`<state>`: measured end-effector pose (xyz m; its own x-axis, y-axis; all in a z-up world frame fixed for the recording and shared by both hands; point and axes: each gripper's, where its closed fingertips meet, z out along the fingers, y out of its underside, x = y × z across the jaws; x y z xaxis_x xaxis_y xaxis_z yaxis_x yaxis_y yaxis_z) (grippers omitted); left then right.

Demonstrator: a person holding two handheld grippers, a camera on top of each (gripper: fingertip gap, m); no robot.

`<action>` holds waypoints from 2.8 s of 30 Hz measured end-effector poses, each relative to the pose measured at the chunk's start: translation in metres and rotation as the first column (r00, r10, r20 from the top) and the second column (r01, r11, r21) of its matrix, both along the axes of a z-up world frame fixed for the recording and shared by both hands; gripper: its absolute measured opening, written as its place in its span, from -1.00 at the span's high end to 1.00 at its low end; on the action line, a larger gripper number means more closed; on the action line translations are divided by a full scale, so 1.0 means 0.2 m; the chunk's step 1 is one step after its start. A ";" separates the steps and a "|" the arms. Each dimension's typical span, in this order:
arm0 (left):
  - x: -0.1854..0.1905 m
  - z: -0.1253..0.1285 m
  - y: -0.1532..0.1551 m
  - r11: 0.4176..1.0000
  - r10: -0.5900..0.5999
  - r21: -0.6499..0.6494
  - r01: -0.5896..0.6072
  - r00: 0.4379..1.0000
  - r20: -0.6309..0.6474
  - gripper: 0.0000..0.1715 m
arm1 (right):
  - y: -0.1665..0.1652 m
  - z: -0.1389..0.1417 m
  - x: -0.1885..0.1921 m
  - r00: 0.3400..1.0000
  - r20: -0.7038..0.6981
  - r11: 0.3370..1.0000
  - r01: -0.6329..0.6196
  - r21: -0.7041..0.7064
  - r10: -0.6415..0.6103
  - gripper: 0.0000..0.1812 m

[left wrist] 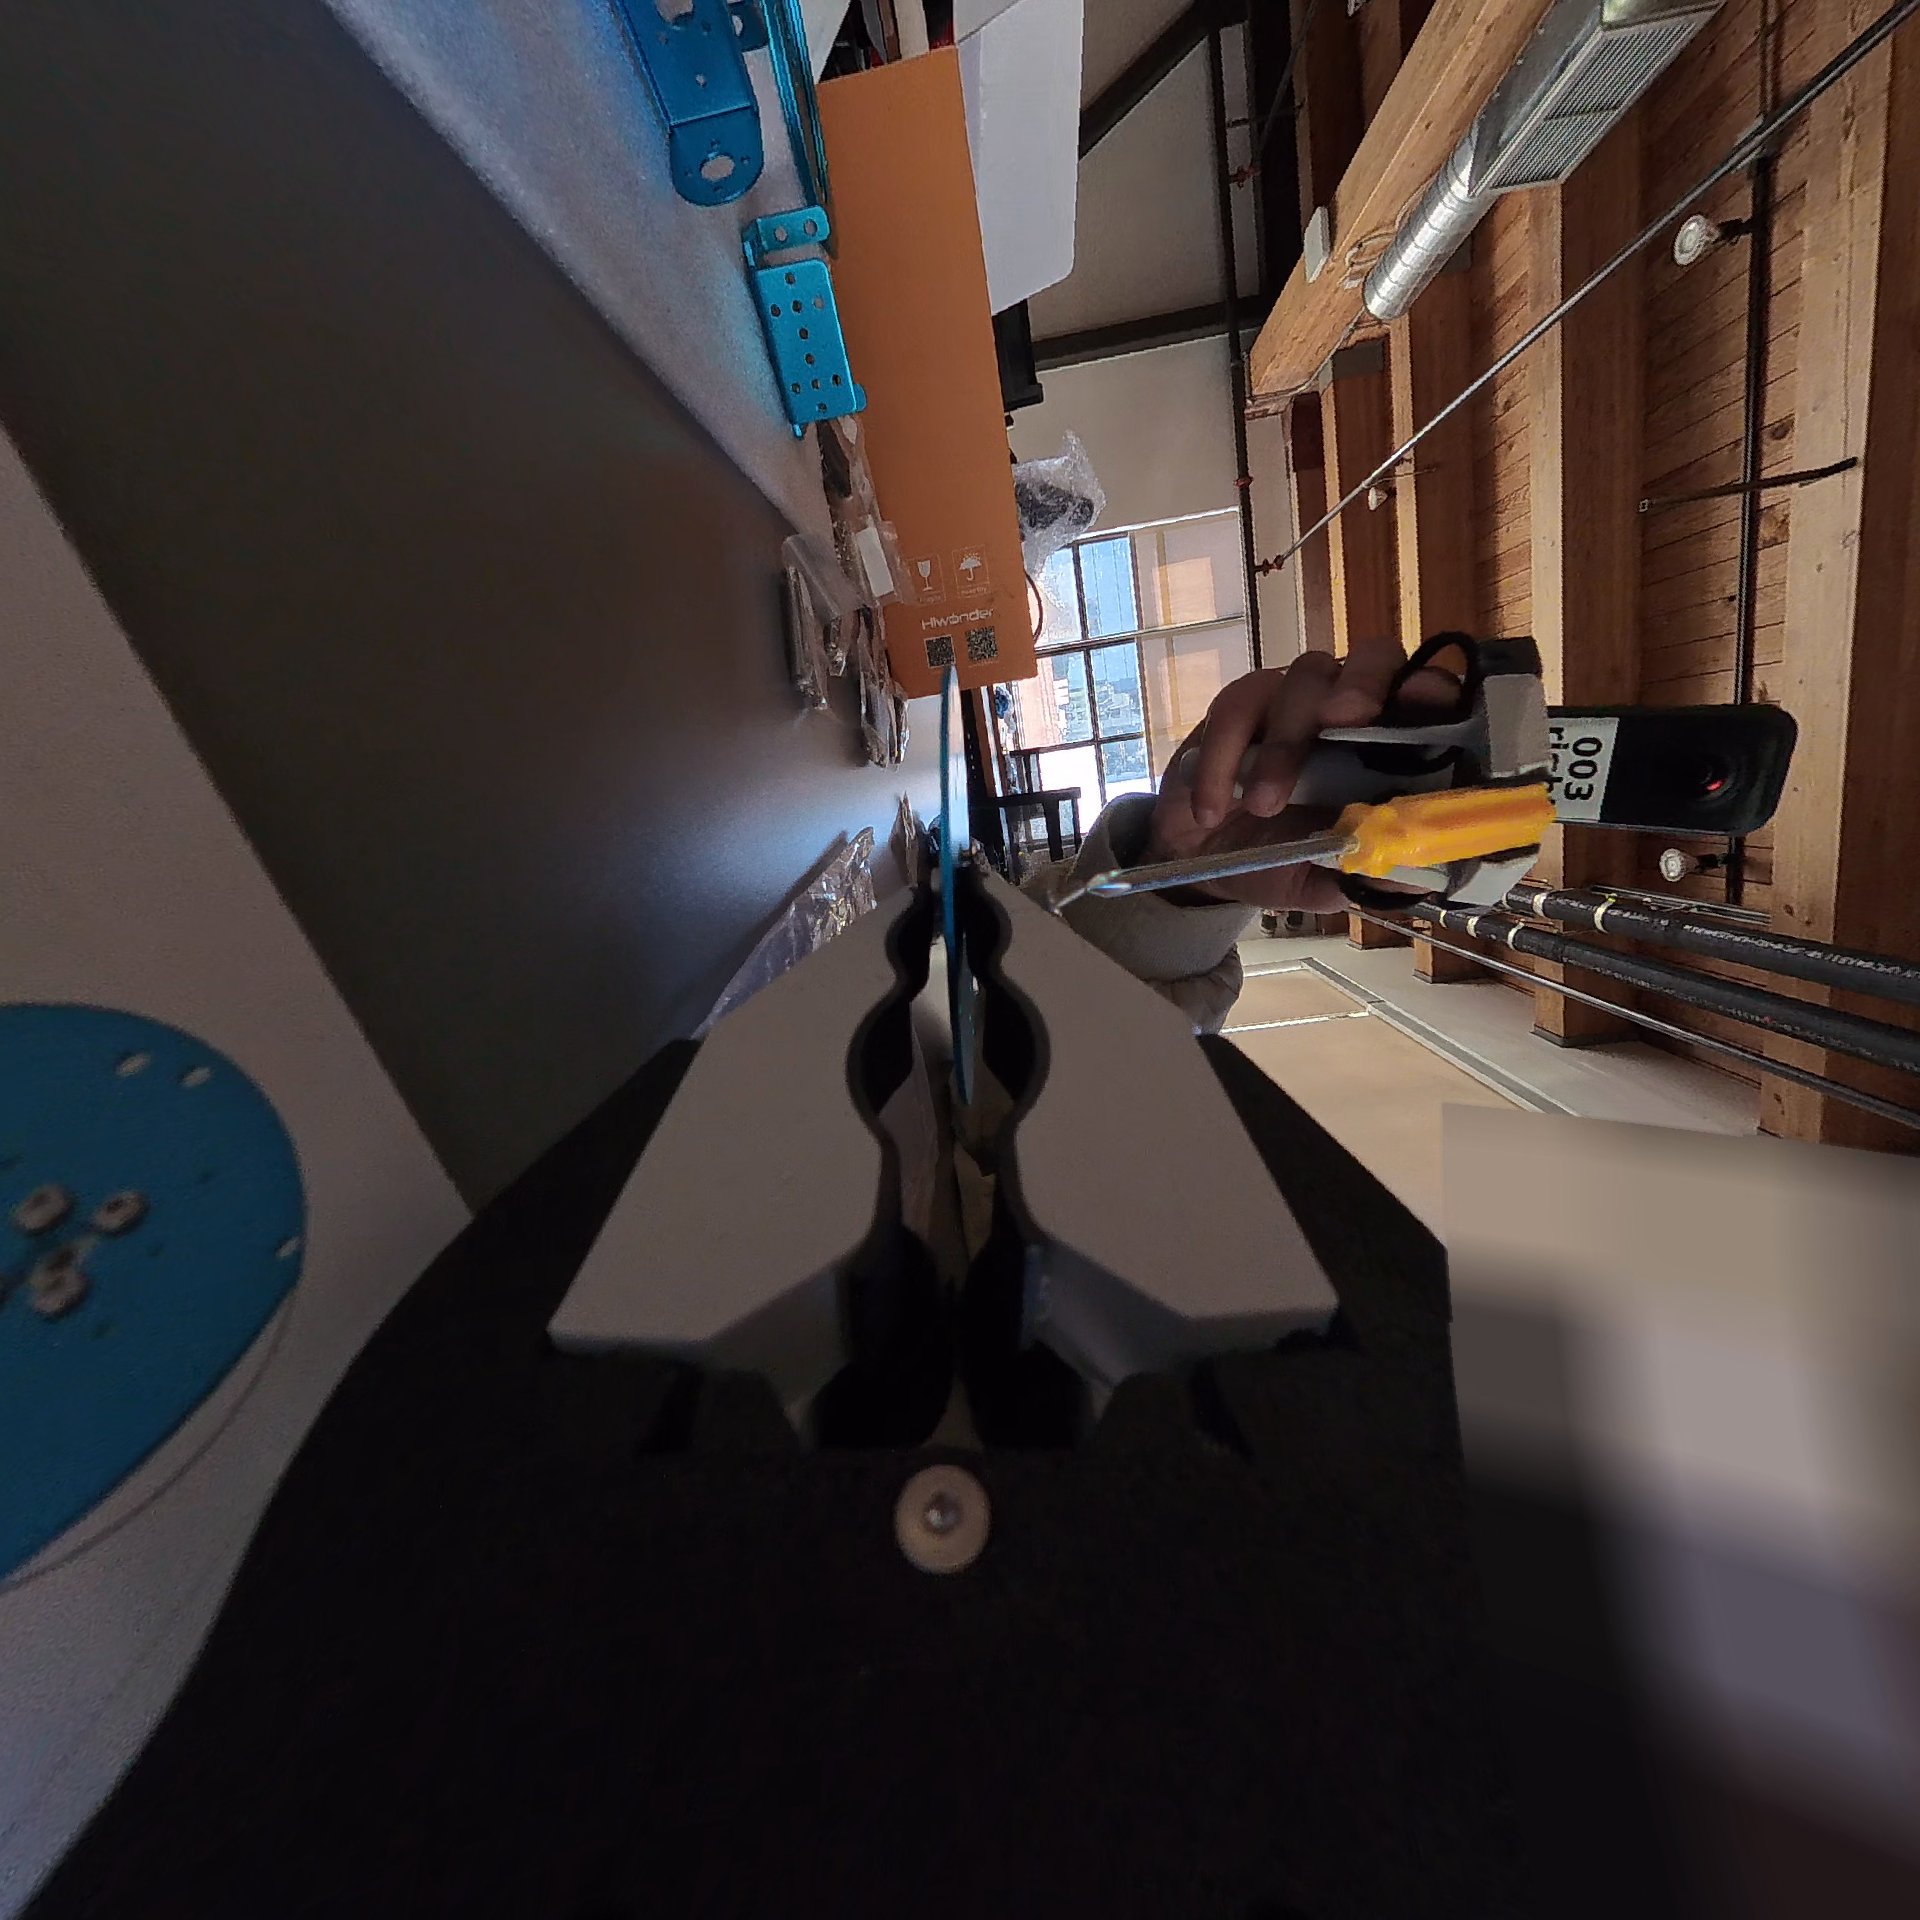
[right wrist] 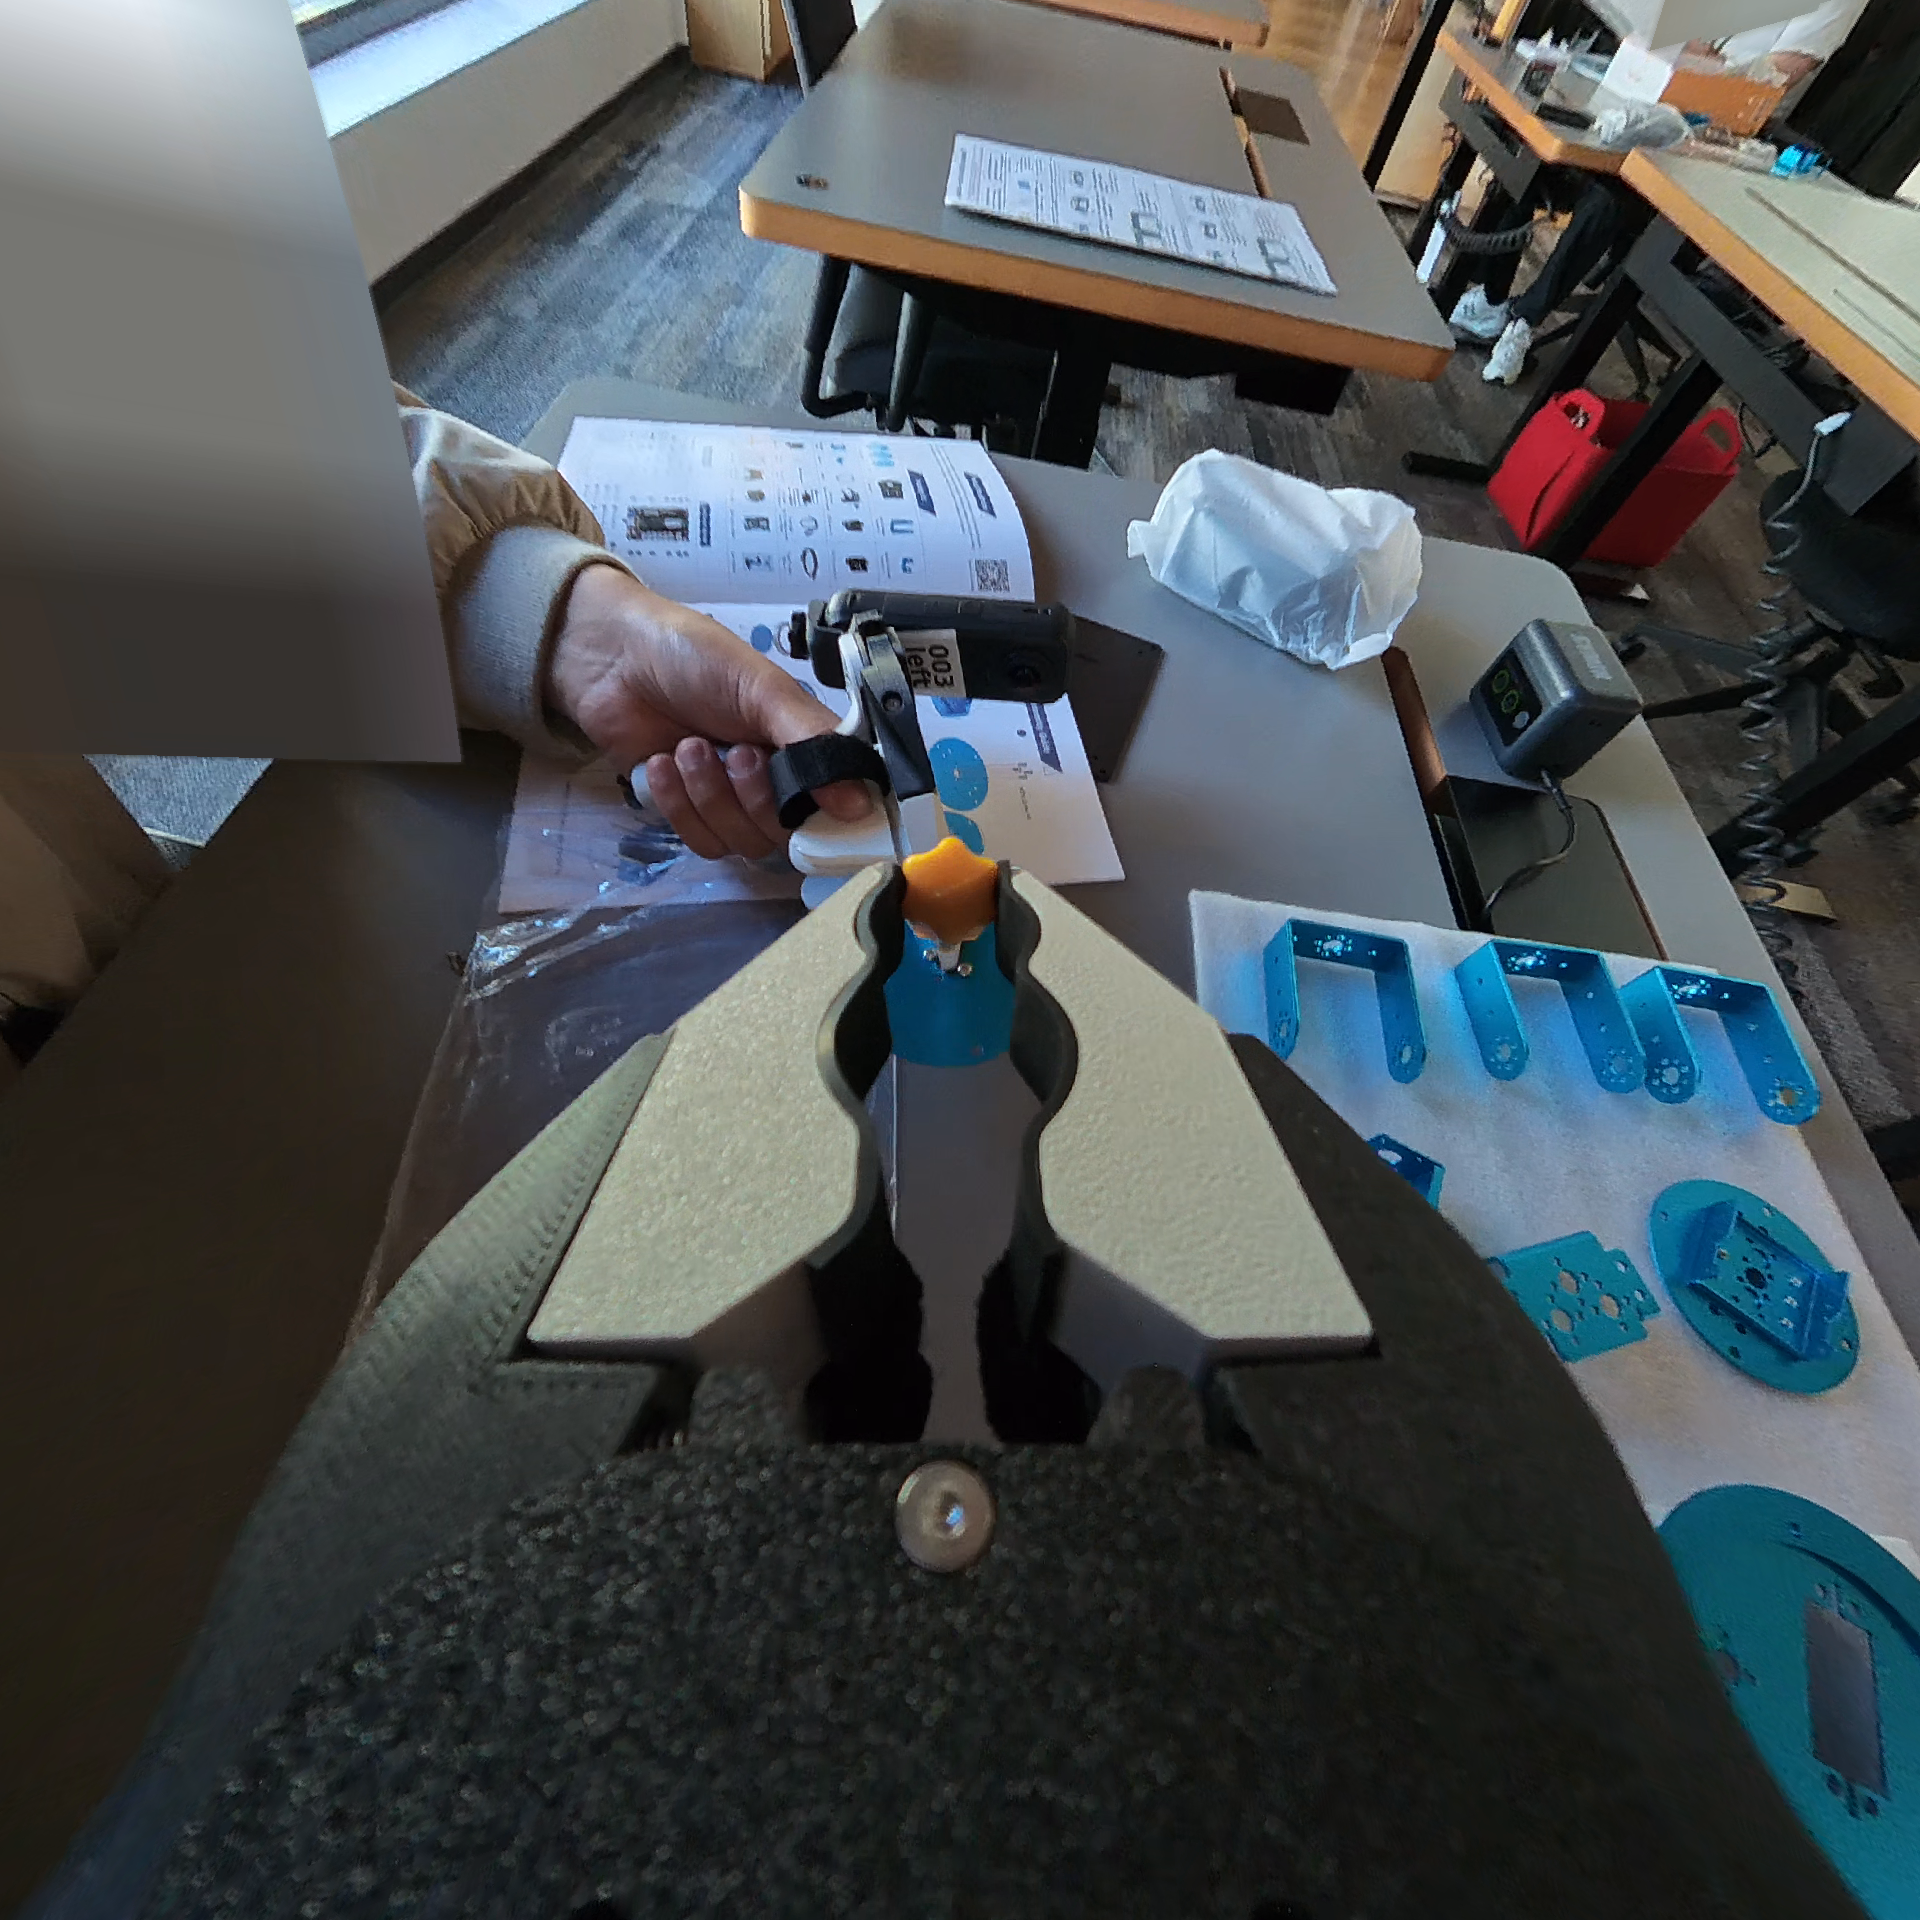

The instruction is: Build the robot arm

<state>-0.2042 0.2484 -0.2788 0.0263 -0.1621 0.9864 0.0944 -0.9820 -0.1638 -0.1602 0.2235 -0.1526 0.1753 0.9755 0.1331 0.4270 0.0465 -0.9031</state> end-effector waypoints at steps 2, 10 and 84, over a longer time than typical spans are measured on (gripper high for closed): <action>0.00 0.00 0.00 1.000 0.000 0.000 0.000 1.000 0.000 0.94 | 0.00 -0.01 -0.01 1.000 -0.003 1.000 -0.003 -0.005 0.003 0.83; 0.00 0.00 0.00 1.000 -0.001 -0.004 0.001 1.000 0.005 0.94 | 0.02 -0.06 -0.02 1.000 0.014 1.000 0.004 -0.018 -0.004 0.83; -0.49 0.15 0.42 0.914 0.358 0.228 -0.335 0.932 -0.064 0.94 | -0.32 -0.40 -0.40 0.293 0.855 0.886 0.046 -0.461 0.429 0.82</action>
<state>-0.3025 0.3322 -0.2495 0.2175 -0.3273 0.9196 0.3938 -0.8326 -0.3895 -0.2411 0.1585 -0.2329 -0.0310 0.9631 -0.2674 0.9897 0.0669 0.1264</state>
